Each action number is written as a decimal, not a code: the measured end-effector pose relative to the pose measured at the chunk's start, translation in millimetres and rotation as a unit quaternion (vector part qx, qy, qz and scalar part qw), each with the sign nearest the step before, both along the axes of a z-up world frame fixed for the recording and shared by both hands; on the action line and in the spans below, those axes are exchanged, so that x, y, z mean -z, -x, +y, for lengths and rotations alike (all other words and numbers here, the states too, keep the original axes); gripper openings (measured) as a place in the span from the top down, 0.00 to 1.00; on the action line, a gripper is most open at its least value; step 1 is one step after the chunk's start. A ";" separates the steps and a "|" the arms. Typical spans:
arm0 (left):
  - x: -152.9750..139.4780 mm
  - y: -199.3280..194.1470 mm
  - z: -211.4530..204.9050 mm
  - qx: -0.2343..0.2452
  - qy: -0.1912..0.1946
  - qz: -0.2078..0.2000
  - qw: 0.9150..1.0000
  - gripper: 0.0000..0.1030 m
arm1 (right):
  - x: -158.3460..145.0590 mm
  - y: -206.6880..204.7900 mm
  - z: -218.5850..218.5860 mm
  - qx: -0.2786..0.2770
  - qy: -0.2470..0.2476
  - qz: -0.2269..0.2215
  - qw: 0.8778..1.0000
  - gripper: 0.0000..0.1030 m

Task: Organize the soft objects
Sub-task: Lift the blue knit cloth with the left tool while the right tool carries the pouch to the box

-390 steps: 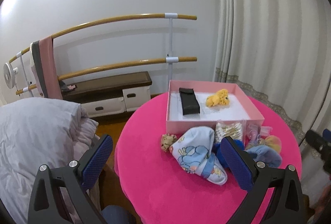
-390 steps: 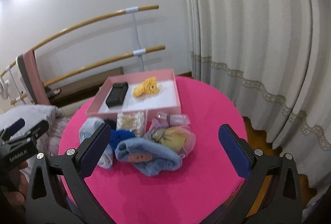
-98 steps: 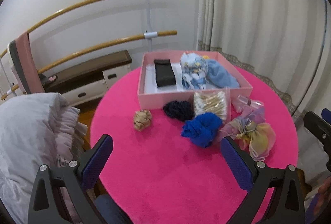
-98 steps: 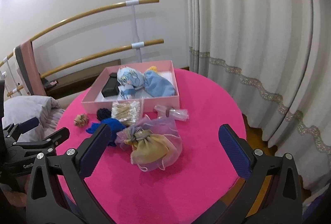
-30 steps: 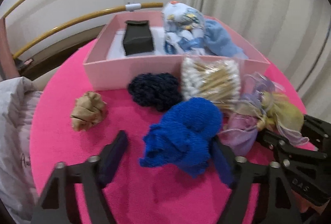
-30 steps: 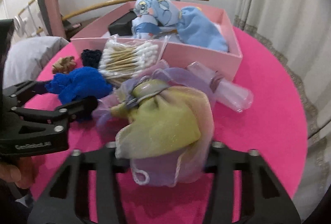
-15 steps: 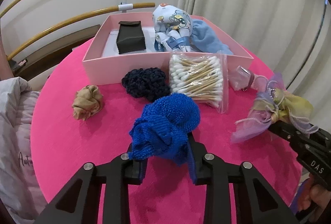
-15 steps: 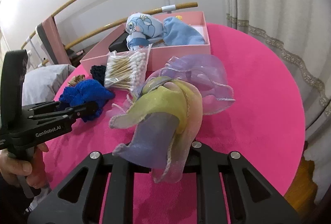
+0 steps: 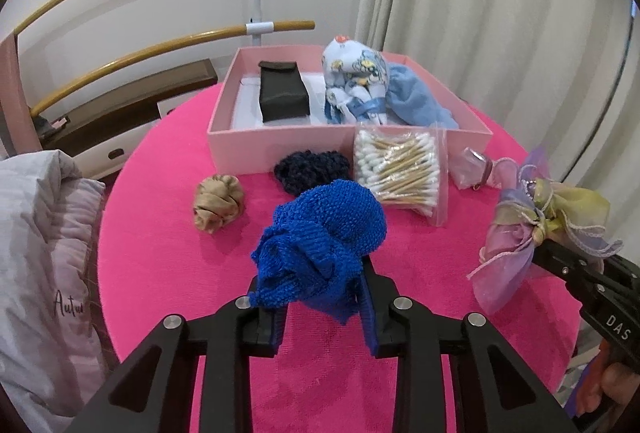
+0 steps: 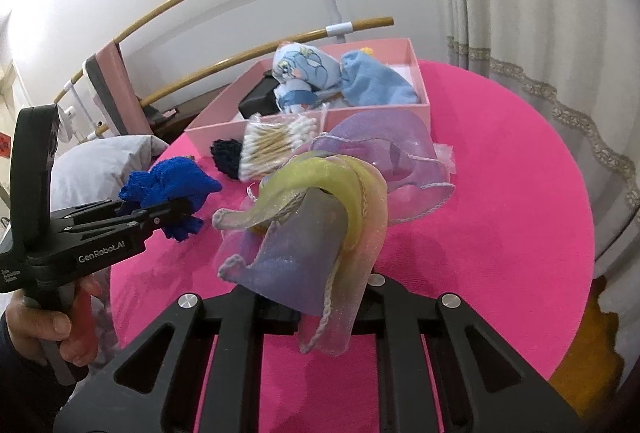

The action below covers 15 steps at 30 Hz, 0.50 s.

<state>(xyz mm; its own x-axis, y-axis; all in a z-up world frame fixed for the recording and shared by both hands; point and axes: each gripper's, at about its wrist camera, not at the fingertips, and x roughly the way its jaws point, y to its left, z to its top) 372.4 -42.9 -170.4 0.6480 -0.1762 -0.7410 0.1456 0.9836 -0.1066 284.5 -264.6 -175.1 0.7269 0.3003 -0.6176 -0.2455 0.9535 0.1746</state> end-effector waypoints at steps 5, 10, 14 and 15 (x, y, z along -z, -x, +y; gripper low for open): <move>-14.3 6.3 2.8 -0.006 -0.007 -0.011 1.000 0.74 | -15.0 3.5 7.0 -0.007 -0.003 -0.015 1.000 0.89; -35.5 7.4 7.5 -0.009 -0.010 -0.029 0.999 0.74 | -34.5 -0.3 16.2 -0.014 0.001 -0.034 0.999 0.88; -58.1 1.0 14.3 -0.011 -0.008 -0.047 0.999 0.74 | -55.5 -10.1 25.1 -0.021 0.013 -0.056 0.998 0.88; -65.9 -2.5 16.2 -0.013 -0.010 -0.054 0.998 0.74 | -63.0 -14.7 28.1 -0.022 0.016 -0.063 0.998 0.88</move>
